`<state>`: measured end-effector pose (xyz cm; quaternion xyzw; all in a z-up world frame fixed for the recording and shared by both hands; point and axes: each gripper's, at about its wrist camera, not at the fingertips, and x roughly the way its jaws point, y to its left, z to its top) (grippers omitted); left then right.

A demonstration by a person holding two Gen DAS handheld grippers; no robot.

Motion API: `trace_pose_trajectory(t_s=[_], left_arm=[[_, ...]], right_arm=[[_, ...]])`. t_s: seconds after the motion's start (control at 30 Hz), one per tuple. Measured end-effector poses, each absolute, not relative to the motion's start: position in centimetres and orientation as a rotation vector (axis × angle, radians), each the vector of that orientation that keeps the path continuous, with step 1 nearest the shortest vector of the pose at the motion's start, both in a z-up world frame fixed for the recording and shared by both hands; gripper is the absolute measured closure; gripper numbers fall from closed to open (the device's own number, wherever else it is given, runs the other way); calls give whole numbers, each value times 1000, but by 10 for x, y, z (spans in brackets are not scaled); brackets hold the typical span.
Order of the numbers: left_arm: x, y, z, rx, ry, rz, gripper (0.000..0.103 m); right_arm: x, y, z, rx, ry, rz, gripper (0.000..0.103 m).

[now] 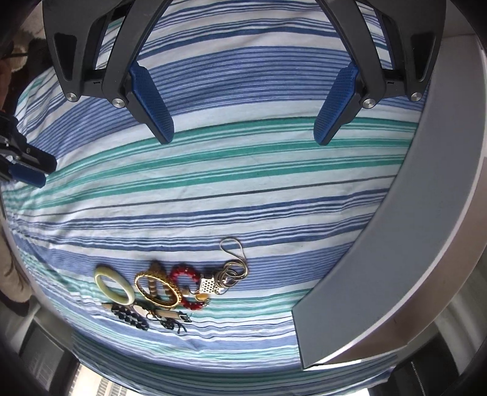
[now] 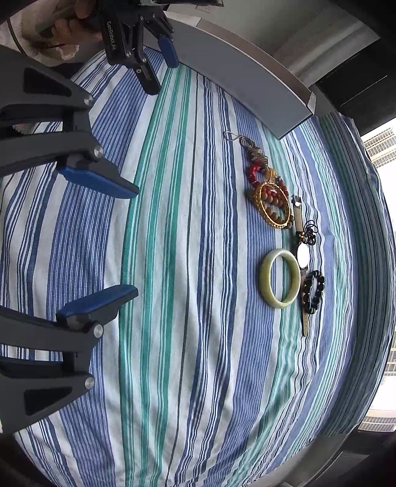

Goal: Organize jewelry
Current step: 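Move both open tools back over the remaining jewelry, then grasp the gold chain with the left tool while the right grasps the jade bangle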

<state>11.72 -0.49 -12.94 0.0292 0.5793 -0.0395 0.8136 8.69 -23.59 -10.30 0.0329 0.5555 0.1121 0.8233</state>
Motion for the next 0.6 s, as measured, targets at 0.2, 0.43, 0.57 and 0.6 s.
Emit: trace_pose_trajectory(t_s=[0.2,0.43,0.57,0.6], left_arm=[[127,-2,-139,61,1257,-71,9],[144,-4,-135,84,1238,-72,9],[157,-2,-133,101,1230,-90,9],[161,-2,-135,111,1233,-99,9]], right_arm=[[88,-235,-111,90,1213,241,43],[103,-241,-116,91,1236,231,43],[120,-253,-111,118,1235,204,43],[124,-256,-110,121,1234,196,43]])
